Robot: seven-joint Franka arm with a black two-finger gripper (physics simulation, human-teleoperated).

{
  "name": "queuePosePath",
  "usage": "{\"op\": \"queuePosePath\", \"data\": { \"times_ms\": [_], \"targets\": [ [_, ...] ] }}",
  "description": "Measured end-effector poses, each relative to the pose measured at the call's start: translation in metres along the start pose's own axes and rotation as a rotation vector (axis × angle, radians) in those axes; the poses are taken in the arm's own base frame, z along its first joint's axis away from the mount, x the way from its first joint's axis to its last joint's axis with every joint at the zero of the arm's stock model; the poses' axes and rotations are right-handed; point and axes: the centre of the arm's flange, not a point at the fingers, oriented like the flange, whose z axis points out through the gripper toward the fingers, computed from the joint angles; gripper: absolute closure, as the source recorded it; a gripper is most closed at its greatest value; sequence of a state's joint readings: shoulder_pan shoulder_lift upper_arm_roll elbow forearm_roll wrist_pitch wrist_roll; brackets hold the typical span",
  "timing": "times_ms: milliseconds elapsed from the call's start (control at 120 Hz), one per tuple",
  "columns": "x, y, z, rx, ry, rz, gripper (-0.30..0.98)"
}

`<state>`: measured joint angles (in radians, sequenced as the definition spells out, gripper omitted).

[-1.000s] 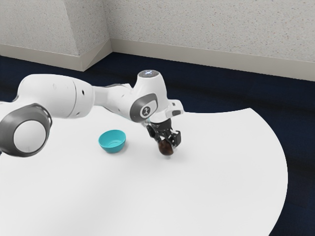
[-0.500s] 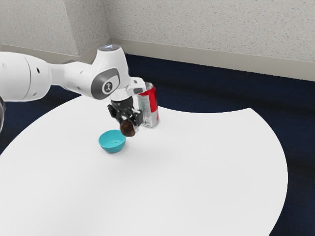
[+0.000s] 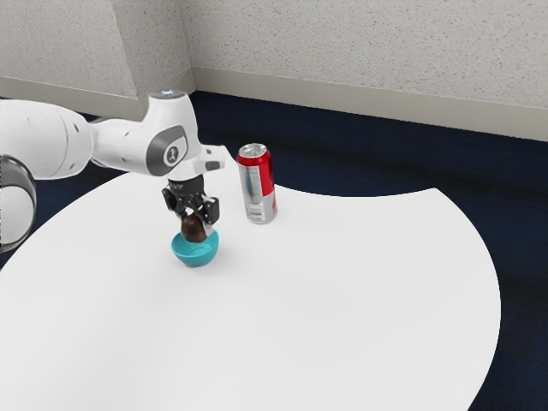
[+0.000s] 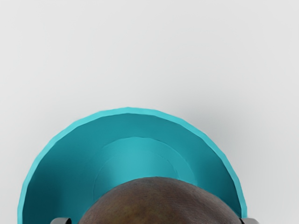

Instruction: Place the pear in the bowl.

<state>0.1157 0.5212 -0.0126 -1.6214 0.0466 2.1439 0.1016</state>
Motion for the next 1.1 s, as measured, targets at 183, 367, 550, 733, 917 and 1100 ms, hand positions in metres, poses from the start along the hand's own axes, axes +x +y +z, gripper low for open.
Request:
{"op": "queuePosePath", "data": {
  "times_ms": [183,367,550,733,917,1100],
  "targets": [
    [0.004,0.0,0.019,-0.02,-0.026,0.024,0.22],
    [0.004,0.001,0.008,-0.026,-0.015,0.052,0.09],
    [-0.013,0.007,-0.078,-0.032,0.031,0.06,0.04],
    [-0.029,0.01,-0.124,-0.036,0.035,0.054,0.02],
    [-0.04,0.004,-0.142,-0.057,0.012,0.022,0.01],
    [-0.069,0.011,-0.212,-0.04,0.022,0.014,0.0]
  ]
}}
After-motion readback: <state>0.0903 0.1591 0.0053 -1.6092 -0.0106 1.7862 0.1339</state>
